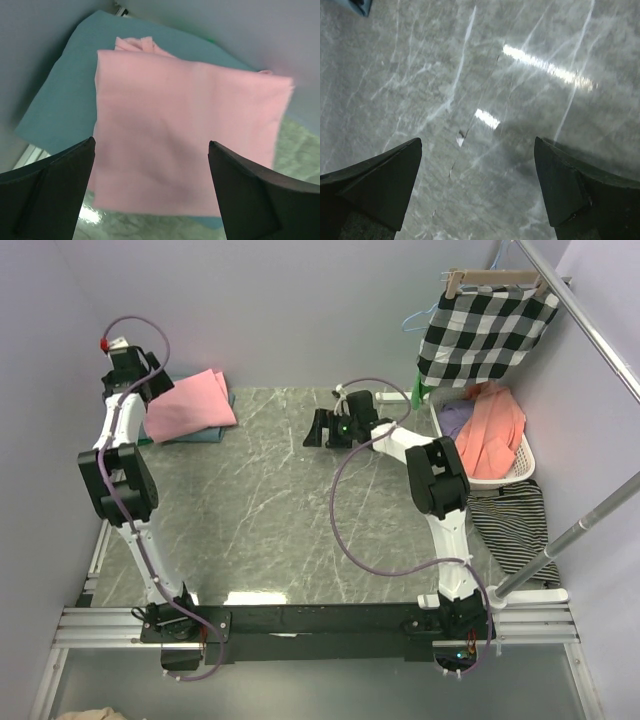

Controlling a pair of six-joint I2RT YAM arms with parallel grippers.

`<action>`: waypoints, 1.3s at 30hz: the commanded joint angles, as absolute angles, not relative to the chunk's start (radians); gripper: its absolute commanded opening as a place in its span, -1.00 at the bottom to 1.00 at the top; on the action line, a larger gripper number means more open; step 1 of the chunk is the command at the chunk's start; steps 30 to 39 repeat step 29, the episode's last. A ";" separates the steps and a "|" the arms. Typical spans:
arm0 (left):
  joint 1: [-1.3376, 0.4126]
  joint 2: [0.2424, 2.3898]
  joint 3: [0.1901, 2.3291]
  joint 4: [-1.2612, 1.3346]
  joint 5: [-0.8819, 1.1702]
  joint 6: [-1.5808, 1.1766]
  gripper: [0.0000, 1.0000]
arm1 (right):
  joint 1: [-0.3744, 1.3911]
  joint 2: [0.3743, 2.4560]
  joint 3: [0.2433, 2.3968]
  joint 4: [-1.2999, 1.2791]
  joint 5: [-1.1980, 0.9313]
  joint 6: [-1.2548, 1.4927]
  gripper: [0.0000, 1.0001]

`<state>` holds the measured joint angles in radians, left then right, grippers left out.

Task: Fold and stack the t-shirts
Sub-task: Put the neatly folded tshirt into the corner of the board with the left arm

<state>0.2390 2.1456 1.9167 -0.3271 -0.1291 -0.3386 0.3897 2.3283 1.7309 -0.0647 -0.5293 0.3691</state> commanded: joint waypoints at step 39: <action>-0.405 1.160 0.821 0.068 -0.316 -0.479 0.99 | 0.471 1.163 0.684 0.264 0.463 0.187 0.99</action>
